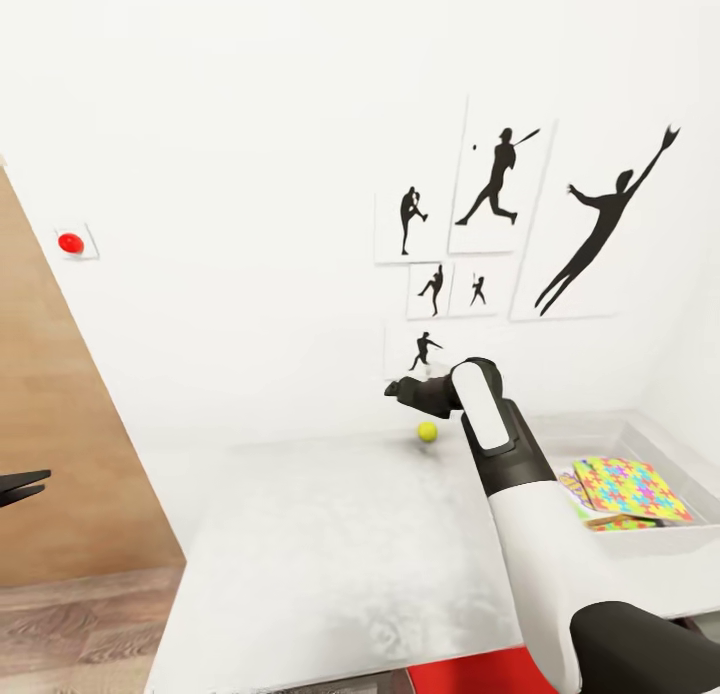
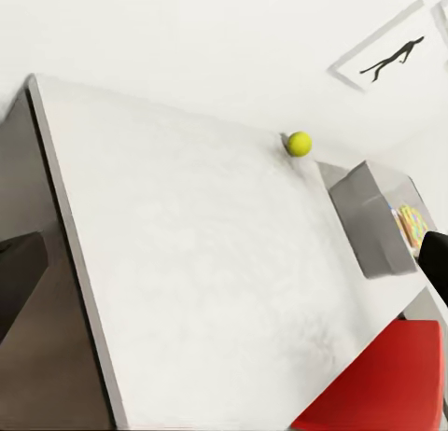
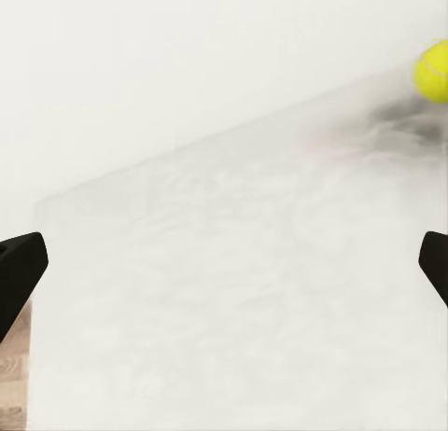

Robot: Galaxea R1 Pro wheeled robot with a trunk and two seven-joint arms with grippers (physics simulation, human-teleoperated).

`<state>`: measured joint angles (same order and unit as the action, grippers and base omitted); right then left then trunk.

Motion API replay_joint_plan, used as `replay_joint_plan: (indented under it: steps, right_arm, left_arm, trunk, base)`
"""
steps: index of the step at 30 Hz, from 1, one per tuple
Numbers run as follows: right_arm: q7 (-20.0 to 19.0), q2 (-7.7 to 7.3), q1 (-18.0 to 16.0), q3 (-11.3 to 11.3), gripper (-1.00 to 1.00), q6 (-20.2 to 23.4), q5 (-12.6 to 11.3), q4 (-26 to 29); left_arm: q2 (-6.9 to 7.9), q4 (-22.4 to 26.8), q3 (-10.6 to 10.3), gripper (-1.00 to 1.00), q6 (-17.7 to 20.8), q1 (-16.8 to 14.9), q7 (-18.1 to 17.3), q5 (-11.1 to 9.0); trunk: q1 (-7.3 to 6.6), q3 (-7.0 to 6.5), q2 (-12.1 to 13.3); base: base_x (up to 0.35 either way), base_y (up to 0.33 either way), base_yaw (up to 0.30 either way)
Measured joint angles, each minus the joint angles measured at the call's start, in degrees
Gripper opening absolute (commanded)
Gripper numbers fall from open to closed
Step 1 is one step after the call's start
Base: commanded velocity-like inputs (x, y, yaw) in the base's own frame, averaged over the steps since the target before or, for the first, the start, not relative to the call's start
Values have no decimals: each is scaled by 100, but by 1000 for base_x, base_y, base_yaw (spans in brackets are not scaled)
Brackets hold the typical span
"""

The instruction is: Put all the toys in the child's room - the three board games (two on the bed and one on the table), the two jigsaw puzzles on the table, and the tennis ball on the table - inside the toy box on the table in the child's room.

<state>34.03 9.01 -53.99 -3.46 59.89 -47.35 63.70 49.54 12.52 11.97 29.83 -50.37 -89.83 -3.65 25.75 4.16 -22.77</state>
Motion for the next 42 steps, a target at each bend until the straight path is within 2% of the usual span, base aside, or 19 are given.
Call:
replay_joint_plan:
  steps: [11, 42]
  right_arm:
    - [0, 2, 0, -26, 100, 0, 7, 5]
    - [0, -10, 1, -29, 100, 0, 8, 6]
  left_arm:
    - [3, 0, 1, 100, -3, -1, 0, 0]
    - [0, 0, -4, 100, 2, 0, 0, 1]
  trunk:
    - [1, 52, 0]
    - [0, 60, -1]
  base:
    - [-14, 0, 165]
    - [-20, 0, 25]
